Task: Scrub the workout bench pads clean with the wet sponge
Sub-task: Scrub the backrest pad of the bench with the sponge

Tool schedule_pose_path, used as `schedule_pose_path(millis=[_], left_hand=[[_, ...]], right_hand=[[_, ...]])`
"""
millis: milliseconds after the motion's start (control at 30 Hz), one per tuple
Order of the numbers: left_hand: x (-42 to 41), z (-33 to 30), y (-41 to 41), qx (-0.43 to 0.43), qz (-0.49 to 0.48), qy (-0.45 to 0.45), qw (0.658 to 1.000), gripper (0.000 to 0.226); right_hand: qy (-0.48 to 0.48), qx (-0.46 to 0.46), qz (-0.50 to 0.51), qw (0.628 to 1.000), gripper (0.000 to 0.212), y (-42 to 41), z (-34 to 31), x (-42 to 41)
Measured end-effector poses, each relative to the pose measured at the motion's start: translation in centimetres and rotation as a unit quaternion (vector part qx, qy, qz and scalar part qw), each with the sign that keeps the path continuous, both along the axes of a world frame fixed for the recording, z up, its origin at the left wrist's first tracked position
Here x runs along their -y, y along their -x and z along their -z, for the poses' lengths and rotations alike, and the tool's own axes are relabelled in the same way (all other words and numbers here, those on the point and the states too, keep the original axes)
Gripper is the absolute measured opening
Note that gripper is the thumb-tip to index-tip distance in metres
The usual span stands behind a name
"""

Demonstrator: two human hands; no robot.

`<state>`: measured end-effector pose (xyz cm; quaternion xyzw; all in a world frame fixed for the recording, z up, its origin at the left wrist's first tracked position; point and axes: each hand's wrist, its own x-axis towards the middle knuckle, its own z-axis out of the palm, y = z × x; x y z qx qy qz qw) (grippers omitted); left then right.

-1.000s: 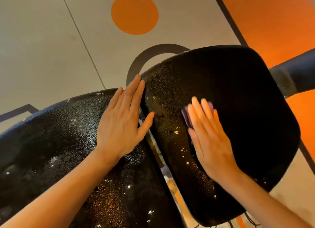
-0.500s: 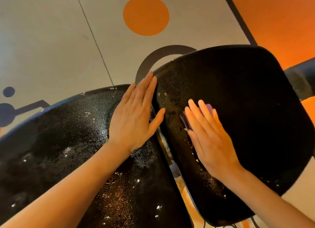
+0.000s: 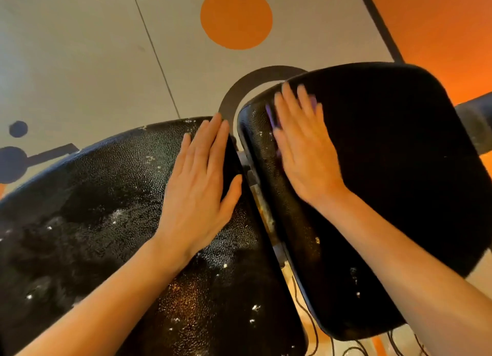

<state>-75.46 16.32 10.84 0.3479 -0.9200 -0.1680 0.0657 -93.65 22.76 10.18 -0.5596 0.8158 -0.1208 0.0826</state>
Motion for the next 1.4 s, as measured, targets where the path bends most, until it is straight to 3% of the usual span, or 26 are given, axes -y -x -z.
schedule_pose_path(millis=[100, 200, 267, 400, 500, 700, 900, 1067, 1133, 1300, 1400], left_hand=[[-0.5, 0.4, -0.6, 0.023, -0.008, 0.014, 1.0, 0.07], [-0.5, 0.4, -0.3, 0.021, -0.016, 0.011, 1.0, 0.069], [-0.5, 0.3, -0.2, 0.021, -0.015, 0.006, 1.0, 0.07], [-0.6, 0.4, -0.3, 0.031, -0.013, 0.012, 0.999, 0.07], [-0.6, 0.5, -0.3, 0.031, -0.009, 0.015, 0.999, 0.07], [-0.6, 0.5, -0.4, 0.01, -0.01, 0.015, 1.0, 0.069], [-0.6, 0.7, -0.5, 0.013, -0.007, 0.016, 1.0, 0.07], [-0.5, 0.7, -0.6, 0.015, 0.002, 0.022, 1.0, 0.069], [-0.5, 0.7, -0.7, 0.02, -0.001, 0.026, 0.999, 0.069], [-0.5, 0.6, -0.8, -0.005, 0.004, 0.003, 1.0, 0.066], [-1.8, 0.2, -0.5, -0.026, 0.031, -0.011, 0.999, 0.064]], right_hand=[[-0.001, -0.03, 0.002, 1.0, 0.052, -0.7, 0.1, 3.3], [-0.029, -0.084, -0.163, 0.983, 0.052, -0.1, 0.1, -0.9], [-0.056, -0.06, -0.196, 0.977, 0.052, -0.1, -0.3, -4.1], [-0.019, -0.061, -0.102, 0.993, 0.048, -1.9, 0.1, 0.6], [-0.019, -0.103, -0.094, 0.99, 0.047, -2.4, 0.2, 3.7], [-0.1, -0.086, -0.106, 0.986, 0.05, -5.2, -0.6, -10.0], [-0.064, -0.096, -0.051, 0.992, 0.056, -3.6, -0.4, 2.2], [-0.131, -0.104, -0.063, 0.984, 0.056, -7.4, -1.1, -13.0], [-0.142, -0.087, -0.082, 0.983, 0.054, -7.6, -1.2, -15.4], [-0.082, -0.096, -0.033, 0.991, 0.053, -5.3, 0.0, -3.6], [-0.096, -0.118, -0.028, 0.988, 0.053, -6.0, 0.4, -6.8]])
